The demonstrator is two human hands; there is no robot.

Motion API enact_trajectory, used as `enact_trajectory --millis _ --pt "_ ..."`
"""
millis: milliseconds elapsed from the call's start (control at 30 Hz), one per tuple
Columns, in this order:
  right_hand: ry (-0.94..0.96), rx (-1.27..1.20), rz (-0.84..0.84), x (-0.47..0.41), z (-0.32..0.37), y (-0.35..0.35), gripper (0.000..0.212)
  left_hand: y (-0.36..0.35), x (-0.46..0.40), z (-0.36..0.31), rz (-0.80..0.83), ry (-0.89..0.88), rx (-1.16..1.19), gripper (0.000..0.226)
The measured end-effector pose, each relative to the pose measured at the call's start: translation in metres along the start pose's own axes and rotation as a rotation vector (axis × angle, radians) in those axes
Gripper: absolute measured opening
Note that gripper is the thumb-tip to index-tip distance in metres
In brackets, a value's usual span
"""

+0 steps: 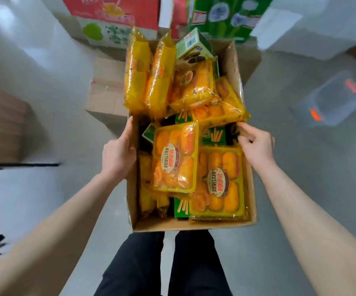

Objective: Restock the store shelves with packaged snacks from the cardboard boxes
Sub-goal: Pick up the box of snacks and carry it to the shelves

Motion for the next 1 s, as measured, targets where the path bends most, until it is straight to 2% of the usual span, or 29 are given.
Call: enact_trajectory --millis 233,433,533,733,1000 --pt "-0.223 -0.147 -0.232 0.101 -0.079 0.059 0.040 -0.013 0.044 -0.073 0.110 -0.304 -0.113 0.090" --pt "-0.357 -0.225 -0.394 0.202 -0.169 0.107 0.043 -0.065 0.115 -0.135 0.181 -0.494 -0.206 0.090" --pt "-0.428 -0.218 -0.459 0.263 -0.214 0.133 0.040 -0.097 0.165 -0.167 0.191 -0.622 -0.230 0.084" --pt "-0.585 -0.285 -0.576 0.373 -0.317 0.181 0.039 -0.181 0.256 -0.236 0.315 -0.778 -0.280 0.079" --pt "-0.874 -0.305 -0.720 0.479 -0.462 0.232 0.035 -0.334 0.353 -0.351 0.587 -0.997 -0.407 0.077"
Point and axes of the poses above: each hand's wrist, its own x-axis away from the middle knuckle, its own y-axis out of the back of the hand, z = x × y, the point moved 2 cm from there along -x, towards the middle knuckle, and after that the axes turned 6 degrees about x, right-handed, at the moved point
